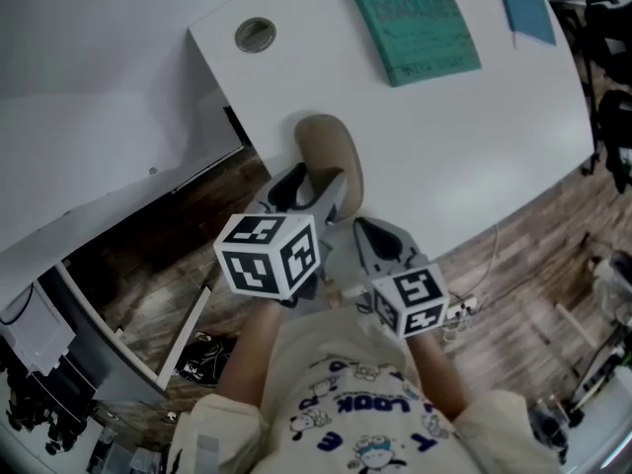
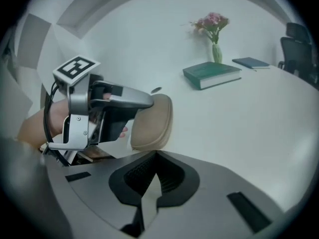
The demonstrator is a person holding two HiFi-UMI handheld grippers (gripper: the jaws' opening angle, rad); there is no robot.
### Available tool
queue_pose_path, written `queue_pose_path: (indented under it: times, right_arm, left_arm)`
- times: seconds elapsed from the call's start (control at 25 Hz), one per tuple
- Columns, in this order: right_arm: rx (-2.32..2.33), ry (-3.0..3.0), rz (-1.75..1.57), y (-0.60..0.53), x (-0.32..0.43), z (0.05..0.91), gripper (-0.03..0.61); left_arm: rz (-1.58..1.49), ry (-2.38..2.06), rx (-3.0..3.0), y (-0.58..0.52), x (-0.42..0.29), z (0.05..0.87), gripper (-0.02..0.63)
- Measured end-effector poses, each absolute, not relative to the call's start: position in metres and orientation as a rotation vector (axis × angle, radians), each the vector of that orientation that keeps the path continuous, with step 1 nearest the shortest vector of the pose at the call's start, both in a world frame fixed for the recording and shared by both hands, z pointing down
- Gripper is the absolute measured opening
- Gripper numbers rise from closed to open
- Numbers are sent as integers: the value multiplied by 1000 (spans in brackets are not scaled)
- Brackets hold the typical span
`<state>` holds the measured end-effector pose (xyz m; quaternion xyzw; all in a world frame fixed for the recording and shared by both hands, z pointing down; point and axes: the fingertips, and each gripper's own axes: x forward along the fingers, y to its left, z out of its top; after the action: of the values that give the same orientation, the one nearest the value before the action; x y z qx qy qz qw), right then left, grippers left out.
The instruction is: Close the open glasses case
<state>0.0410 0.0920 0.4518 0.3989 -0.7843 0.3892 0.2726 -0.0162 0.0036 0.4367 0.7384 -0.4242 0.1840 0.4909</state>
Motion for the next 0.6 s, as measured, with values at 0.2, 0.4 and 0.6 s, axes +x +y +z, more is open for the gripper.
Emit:
queue_pose_path:
  times: [0.2,0.4,0.6]
  right_arm:
    - [849,-2182,1024,105,37,457,-2]
    - [802,-2164,942,109,4,459,102]
    - [985,-2064,1088,98,-2,463,123]
  left_arm:
    - [428,-1038,1784,3,-17,437,262]
    - [423,-1037,1777,2,-16,438,262]
    - [414,-1037,1770,3,-17,437,262]
